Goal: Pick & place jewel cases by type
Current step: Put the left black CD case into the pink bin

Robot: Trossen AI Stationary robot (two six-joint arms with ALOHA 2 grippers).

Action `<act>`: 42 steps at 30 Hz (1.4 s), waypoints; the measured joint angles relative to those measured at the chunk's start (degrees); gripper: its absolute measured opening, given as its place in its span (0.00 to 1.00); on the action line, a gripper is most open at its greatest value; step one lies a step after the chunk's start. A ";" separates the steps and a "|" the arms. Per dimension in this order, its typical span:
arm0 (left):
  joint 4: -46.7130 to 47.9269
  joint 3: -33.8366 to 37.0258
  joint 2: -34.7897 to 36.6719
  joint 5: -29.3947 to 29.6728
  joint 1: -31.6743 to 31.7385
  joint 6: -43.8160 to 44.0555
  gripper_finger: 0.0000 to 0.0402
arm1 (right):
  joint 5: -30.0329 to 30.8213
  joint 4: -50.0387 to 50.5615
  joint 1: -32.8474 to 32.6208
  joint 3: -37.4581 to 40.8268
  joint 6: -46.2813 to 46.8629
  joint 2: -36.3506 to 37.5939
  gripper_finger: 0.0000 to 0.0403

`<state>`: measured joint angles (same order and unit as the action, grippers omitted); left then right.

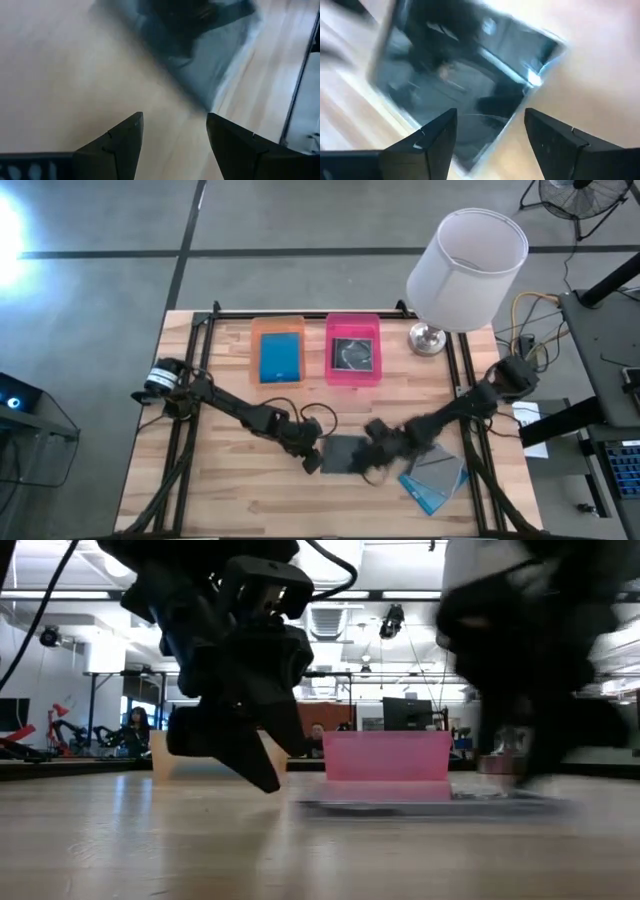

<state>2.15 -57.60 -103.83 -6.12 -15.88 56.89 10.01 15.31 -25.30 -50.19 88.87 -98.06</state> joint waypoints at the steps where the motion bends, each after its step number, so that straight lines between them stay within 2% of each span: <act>1: -0.38 0.09 0.00 0.69 -0.25 0.53 0.50 | 0.35 -3.33 1.19 0.28 -3.12 0.07 0.56; 4: -3.11 0.32 0.00 0.88 -0.37 0.90 0.50 | 0.88 -8.06 3.25 0.87 -6.45 1.54 0.56; 11: -6.66 0.76 0.97 2.35 0.80 2.82 0.50 | 1.52 -2.68 0.48 0.70 -2.28 4.33 0.56; 13: -4.98 0.76 2.82 3.80 0.98 1.01 0.50 | 1.46 -0.79 -1.64 0.72 0.88 4.75 0.56; 17: 0.77 0.76 6.95 10.37 2.33 -4.95 0.50 | 3.11 -0.53 -5.89 0.19 7.38 5.20 0.56; 20: 0.91 1.32 7.33 11.15 5.36 -9.71 0.50 | 3.86 -0.65 -6.94 -1.20 8.97 3.28 0.56; 22: 1.13 1.81 6.16 9.35 7.97 -10.61 0.50 | 3.82 -0.48 -6.99 -2.45 7.62 1.12 0.56; 25: -1.56 2.68 4.32 4.04 11.39 -10.77 0.50 | 4.83 -0.53 -6.94 -5.33 2.93 -2.27 0.56; 28: -4.11 2.79 2.47 -0.96 13.29 -10.66 0.50 | 4.38 0.98 -6.88 -8.03 2.20 -5.65 0.56; 36: -6.02 2.79 -1.17 -5.93 13.79 -9.23 0.50 | 3.40 2.16 -6.69 -13.54 3.83 -11.86 0.56; 42: -12.79 2.79 -4.13 -10.79 13.90 -4.29 0.50 | 3.53 6.55 -6.58 -17.56 2.76 -14.14 0.56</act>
<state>-10.63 -54.81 -107.96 -16.91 -1.98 52.61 13.54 21.86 -31.88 -67.75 91.63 -112.20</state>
